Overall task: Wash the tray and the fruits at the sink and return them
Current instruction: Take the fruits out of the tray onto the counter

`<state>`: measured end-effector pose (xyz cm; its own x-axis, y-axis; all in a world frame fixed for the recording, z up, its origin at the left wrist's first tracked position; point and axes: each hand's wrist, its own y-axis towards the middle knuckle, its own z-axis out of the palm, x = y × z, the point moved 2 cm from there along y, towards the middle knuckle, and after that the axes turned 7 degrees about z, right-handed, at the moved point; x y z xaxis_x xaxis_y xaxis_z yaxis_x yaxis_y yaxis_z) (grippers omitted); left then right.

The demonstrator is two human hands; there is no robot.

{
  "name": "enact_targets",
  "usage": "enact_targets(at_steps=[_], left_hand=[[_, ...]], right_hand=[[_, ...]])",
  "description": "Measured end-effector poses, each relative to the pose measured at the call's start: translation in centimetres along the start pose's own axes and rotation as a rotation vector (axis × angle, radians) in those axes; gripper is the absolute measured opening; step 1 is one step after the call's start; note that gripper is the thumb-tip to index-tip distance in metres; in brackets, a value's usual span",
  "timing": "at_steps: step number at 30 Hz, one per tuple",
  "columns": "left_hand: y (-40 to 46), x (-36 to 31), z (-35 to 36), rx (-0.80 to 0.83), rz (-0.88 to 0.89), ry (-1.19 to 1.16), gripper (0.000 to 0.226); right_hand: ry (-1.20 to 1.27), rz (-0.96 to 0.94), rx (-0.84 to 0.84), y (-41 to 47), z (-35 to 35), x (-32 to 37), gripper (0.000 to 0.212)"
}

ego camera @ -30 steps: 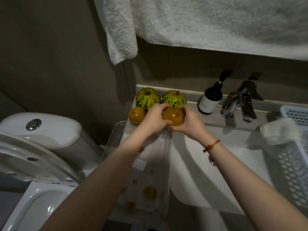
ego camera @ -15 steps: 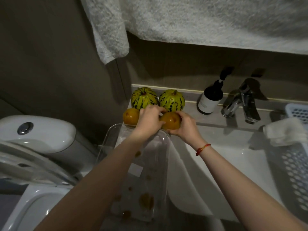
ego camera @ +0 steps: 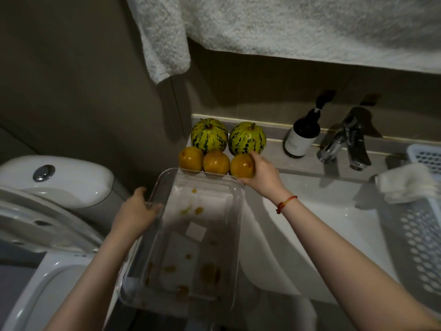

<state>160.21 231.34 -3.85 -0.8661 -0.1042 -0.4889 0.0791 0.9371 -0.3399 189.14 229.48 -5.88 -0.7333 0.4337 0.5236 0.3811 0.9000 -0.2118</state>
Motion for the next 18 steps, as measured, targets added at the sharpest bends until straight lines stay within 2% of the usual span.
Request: enact_targets(at_steps=[3,7,12,14,16,18], left_hand=[[-0.7,0.6,0.9,0.069,-0.025,-0.091,0.063],[-0.7,1.6,1.1,0.032,-0.028,-0.147,0.048],[-1.3,2.8,0.9,0.128,-0.059,-0.306,0.046],[-1.9,3.2,0.7,0.216,-0.072,-0.367,0.044],[-2.3,3.5,0.7,0.269,-0.074,-0.424,0.043],[-2.4,3.8,0.6,0.276,-0.067,-0.463,0.044]], right_hand=[[0.017,0.017,0.028,-0.4,-0.2,-0.1,0.089],[-0.008,0.038,0.048,-0.9,-0.7,0.0,0.086],[0.094,0.106,-0.156,-4.3,-1.8,0.3,0.041],[0.062,0.171,-0.016,-6.6,-1.3,0.2,0.043],[0.067,0.242,0.257,-9.0,-0.4,0.1,0.051],[0.191,0.312,0.474,-11.0,0.7,0.2,0.047]])
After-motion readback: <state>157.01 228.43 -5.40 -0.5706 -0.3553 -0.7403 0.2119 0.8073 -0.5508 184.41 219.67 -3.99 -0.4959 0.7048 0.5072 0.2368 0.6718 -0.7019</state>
